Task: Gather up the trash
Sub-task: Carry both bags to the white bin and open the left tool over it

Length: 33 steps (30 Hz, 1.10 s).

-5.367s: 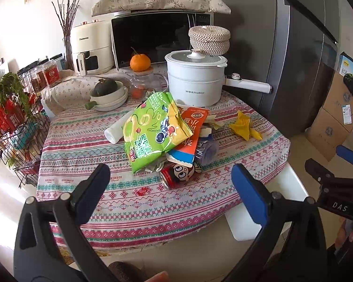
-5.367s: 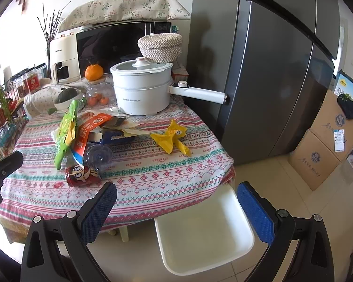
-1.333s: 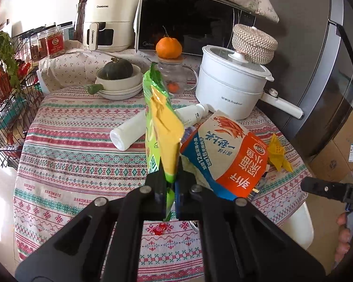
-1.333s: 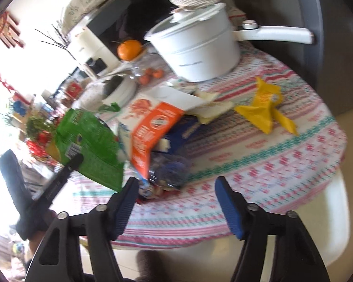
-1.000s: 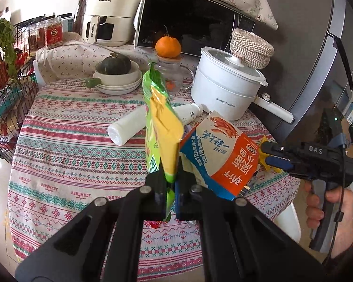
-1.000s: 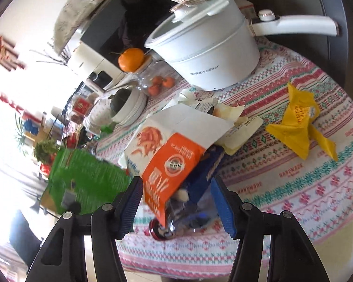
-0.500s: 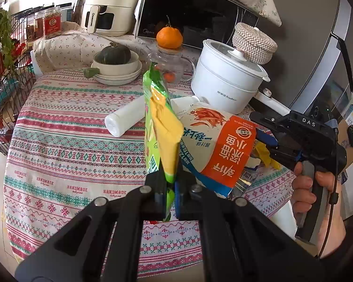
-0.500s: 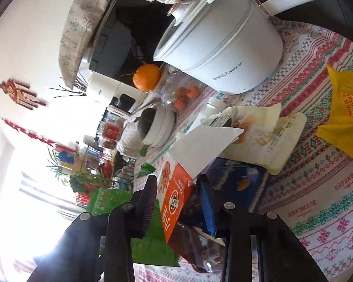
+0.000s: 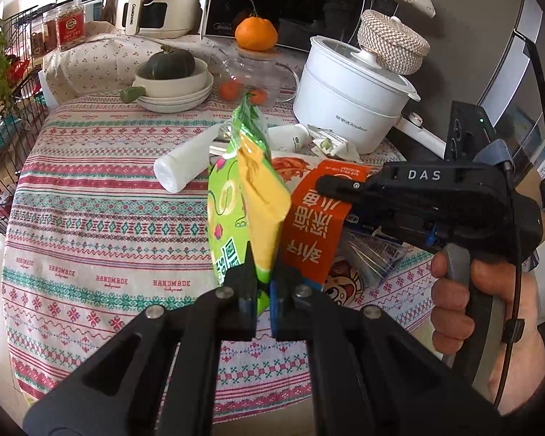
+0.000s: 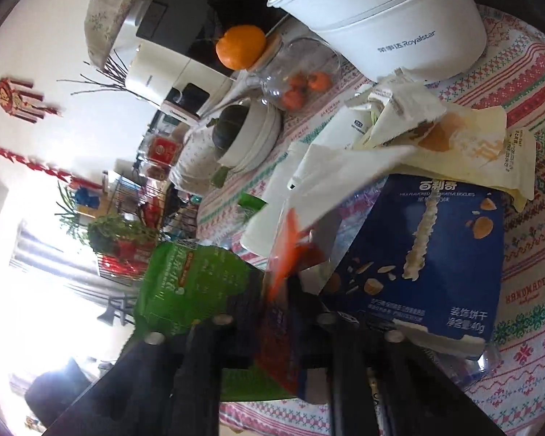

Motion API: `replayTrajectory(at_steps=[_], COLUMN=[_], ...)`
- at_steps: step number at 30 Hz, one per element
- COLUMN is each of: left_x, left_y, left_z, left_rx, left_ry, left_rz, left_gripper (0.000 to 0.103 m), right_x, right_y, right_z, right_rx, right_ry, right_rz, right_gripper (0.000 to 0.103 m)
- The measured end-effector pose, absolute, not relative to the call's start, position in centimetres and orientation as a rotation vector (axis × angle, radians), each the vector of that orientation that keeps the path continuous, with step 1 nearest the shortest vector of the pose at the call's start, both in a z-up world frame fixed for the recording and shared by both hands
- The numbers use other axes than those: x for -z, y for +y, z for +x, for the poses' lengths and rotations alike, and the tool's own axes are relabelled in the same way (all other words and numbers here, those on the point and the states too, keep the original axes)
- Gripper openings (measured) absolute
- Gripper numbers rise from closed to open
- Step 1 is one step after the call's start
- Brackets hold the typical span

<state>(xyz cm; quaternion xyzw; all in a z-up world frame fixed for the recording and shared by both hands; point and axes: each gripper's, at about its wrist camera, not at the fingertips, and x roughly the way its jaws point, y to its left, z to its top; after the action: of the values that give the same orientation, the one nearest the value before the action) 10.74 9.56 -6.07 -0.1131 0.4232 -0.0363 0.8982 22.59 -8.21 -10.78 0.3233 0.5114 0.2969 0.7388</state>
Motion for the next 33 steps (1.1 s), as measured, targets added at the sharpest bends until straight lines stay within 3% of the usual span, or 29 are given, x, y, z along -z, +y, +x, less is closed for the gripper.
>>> replayTrajectory(at_steps=[11,20,28,33], left_x=[2.5,0.5,-0.6,0.1], left_y=[11.8,8.4,-0.1,-5.7], left_z=[8.3,5.9,3.6,2.3], left_rx=[0.065,0.229,0.478,0.615], left_ry=[0.734,0.672,0.666,0.698], left_rz=[-0.269,-0.241,-0.162,-0.101], left_gripper=[0.005,0.005,0.005,0.005], right_x=[4.3,-2.3,-0.7,3.3], right_y=[-9.9,-19.1,-29.9,-35.3], right_z=[19.3,12.1,4.9,3.1], right_rx=[-0.696,-0.650,-0.409,-0.289], right_ry=[0.967,0.790,0.748,0.829], right_rz=[0.665,0.589,0.516,0.537], right_gripper=[0.003,0.003,0.003,0.003])
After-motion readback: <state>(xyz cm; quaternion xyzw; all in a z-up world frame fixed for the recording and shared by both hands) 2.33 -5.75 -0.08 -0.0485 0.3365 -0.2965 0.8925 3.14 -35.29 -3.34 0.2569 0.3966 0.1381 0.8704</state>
